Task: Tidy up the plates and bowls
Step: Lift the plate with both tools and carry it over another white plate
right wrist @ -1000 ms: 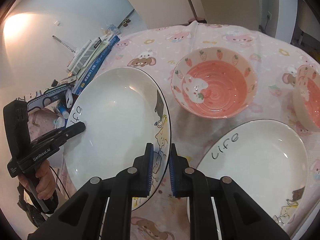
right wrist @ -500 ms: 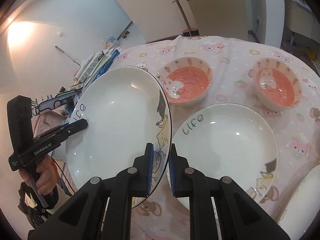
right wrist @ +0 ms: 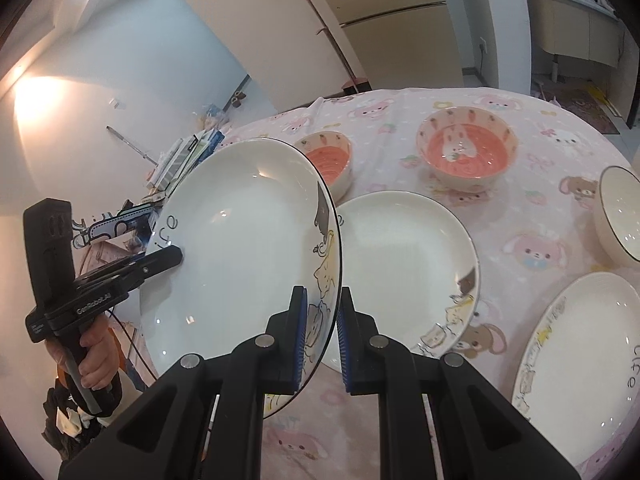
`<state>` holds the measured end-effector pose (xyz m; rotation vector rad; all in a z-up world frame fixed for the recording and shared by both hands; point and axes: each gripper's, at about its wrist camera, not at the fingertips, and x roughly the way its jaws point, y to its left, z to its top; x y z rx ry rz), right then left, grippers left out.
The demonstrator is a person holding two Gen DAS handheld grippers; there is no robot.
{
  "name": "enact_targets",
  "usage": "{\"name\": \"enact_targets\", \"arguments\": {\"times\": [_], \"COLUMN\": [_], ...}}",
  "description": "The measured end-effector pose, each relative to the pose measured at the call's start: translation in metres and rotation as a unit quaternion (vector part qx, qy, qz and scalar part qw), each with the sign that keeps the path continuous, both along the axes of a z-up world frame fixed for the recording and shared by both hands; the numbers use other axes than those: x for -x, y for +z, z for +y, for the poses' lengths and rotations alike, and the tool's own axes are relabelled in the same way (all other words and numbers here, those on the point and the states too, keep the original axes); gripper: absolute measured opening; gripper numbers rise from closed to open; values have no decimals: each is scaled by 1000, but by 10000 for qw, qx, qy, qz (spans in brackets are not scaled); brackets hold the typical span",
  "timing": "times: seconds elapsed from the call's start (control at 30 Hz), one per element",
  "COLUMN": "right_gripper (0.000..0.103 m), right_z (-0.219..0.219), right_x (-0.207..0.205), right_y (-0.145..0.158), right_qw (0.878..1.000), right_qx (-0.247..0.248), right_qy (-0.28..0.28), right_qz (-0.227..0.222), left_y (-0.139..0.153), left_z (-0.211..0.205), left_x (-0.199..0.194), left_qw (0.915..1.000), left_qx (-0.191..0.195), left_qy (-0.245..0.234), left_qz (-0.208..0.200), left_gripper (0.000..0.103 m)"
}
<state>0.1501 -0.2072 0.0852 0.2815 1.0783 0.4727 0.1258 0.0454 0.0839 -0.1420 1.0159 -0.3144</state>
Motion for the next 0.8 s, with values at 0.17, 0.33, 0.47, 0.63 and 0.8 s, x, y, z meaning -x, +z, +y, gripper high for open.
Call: {"name": "enact_targets", "arguments": {"times": [0.17, 0.33, 0.47, 0.63, 0.8], "right_gripper": [16, 16, 19, 19, 19], "right_z": [-18, -35, -40, -44, -47], "right_x": [10, 13, 16, 10, -4], "right_y": [-2, -9, -19, -34, -49], "right_qw": [9998, 9994, 9989, 9980, 9979], "right_qx": [86, 137, 279, 360, 291], "right_qy": [-162, -308, -351, -436, -433], "right_qz": [-32, 30, 120, 264, 394], "left_y": [-6, -18, -31, -45, -52], "left_z": [-21, -37, -44, -51, -54], "left_x": [-1, -5, -9, -23, -43], "left_qw": [9999, 9994, 9990, 9988, 9987], "left_qx": [27, 46, 93, 25, -22], "left_qy": [-142, -272, -316, -362, -363], "left_qz": [53, 184, 316, 328, 345], "left_gripper": [19, 19, 19, 19, 19]}}
